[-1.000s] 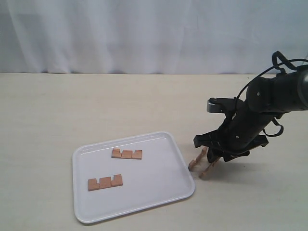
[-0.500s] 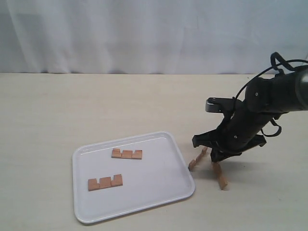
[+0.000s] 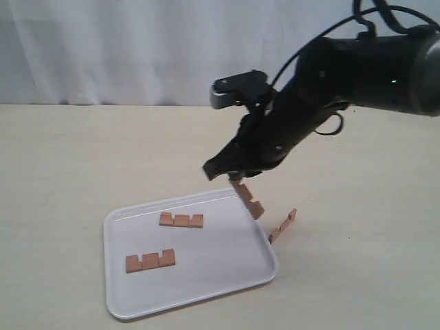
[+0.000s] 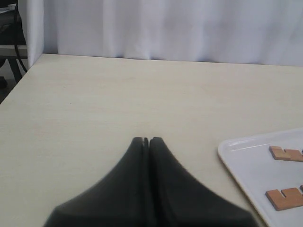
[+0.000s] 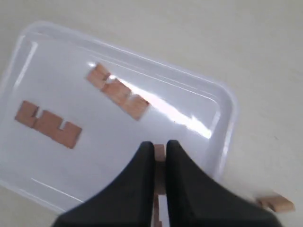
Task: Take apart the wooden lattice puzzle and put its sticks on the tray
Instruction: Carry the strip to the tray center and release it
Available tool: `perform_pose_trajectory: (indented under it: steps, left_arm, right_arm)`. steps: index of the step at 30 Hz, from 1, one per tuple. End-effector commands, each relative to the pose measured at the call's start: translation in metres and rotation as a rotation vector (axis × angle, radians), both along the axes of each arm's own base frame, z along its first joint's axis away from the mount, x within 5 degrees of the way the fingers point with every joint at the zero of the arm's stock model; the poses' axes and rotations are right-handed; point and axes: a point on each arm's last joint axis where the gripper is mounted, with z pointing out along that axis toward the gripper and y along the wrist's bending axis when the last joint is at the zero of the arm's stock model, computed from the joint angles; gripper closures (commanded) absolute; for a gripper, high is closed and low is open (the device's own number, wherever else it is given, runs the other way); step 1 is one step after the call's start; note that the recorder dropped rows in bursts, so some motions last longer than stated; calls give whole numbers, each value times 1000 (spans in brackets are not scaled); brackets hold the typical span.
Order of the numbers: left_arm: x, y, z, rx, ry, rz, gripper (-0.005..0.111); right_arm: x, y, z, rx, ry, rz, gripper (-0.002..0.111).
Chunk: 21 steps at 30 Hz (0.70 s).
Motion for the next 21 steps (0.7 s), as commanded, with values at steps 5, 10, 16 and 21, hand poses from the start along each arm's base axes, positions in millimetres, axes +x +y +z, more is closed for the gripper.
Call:
perform_pose_trajectory:
  steps: [5, 10, 16, 21]
  left_arm:
    - [0, 0, 0, 0, -9, -2, 107]
    - [0, 0, 0, 0, -9, -2, 107]
    - [0, 0, 0, 0, -9, -2, 107]
    - [0, 0, 0, 0, -9, -2, 107]
  right_arm:
    - [-14, 86, -21, -159, -8, 291, 104]
    - [-12, 111, -59, -250, 54, 370, 104]
    - [-1, 116, -85, -308, 61, 392, 104]
    - [8, 123, -95, -295, 39, 393, 104]
